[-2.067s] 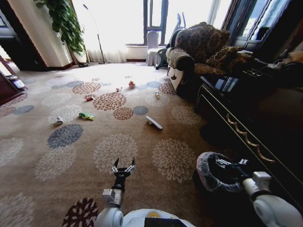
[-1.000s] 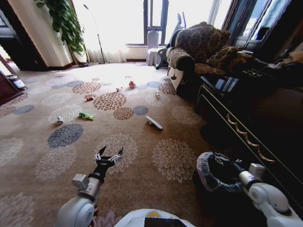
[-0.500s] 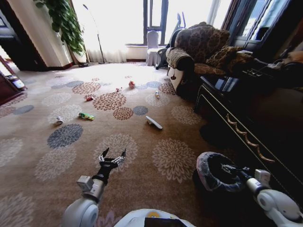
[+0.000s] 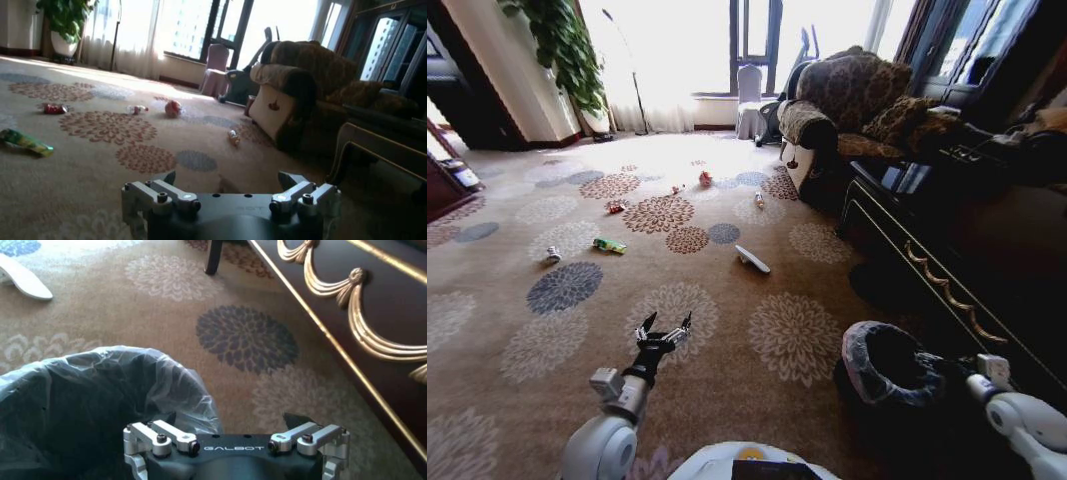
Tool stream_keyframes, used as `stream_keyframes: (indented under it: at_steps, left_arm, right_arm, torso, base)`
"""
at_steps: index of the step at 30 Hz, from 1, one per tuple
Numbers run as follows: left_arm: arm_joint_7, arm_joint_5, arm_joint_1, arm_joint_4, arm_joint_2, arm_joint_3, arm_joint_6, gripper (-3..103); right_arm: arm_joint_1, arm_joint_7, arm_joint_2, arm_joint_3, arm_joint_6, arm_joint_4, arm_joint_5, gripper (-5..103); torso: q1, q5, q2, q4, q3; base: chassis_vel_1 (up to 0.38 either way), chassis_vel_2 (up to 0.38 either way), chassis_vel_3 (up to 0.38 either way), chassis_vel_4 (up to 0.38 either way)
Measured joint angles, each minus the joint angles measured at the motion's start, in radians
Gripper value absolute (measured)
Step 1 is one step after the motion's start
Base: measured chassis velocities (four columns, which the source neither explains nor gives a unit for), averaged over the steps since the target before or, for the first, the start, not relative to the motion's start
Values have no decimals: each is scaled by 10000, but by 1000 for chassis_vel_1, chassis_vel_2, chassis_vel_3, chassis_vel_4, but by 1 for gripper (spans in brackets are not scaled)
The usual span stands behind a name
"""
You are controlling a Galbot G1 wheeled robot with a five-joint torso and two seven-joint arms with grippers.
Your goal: Pick up the trash from the ground and place it into the trash bin.
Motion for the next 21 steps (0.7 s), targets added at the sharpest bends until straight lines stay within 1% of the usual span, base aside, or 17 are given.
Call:
stream_keyframes:
  at_steps: [5,8,10,11,14,16,18,21]
  left_arm:
    - [-203,34,46,24,-21,-9,192,100]
    - [-233,29,54,44,-17,-41,207,100]
    - [-253,67,104,72,-101,-45,207,100]
    - [-253,67,104,72,-101,-45,207,100]
    - [-252,215,150,64,-234,23,198,100]
    - [-250,229,158,64,-251,31,193,100]
    - [-249,290,177,90,-274,38,162,100]
    - [-254,317,181,131,-285,37,145,100]
  right_arm:
    - [102,0,-181,-382,11,-134,-135,100]
    - [105,-1,-229,-459,-13,-192,-139,100]
    - [183,-1,-520,-581,-93,-552,-97,100]
    - [183,-1,-520,-581,-93,-552,-97,100]
    - [260,-1,-855,-665,-444,-769,143,100]
    - [263,-1,-917,-695,-512,-785,274,100]
    - [255,-1,-1040,-738,-733,-778,689,100]
    - [174,-1,-1111,-761,-839,-704,858,100]
  torso:
    - [0,2,0,1,0]
    - [0,2,0,1,0]
    - [0,4,0,-2,0]
    - [0,4,0,-2,0]
    - [0,0,0,1,0]
    - [0,0,0,1,0]
    - [0,1,0,1,0]
    - [0,1,0,1,0]
  base:
    - [0,0,0,0]
    - [0,0,0,0]
    - [0,0,0,0]
    - [0,0,0,0]
    - [0,0,0,0]
    - [0,0,0,0]
    - [0,0,0,0]
    - [0,0,0,0]
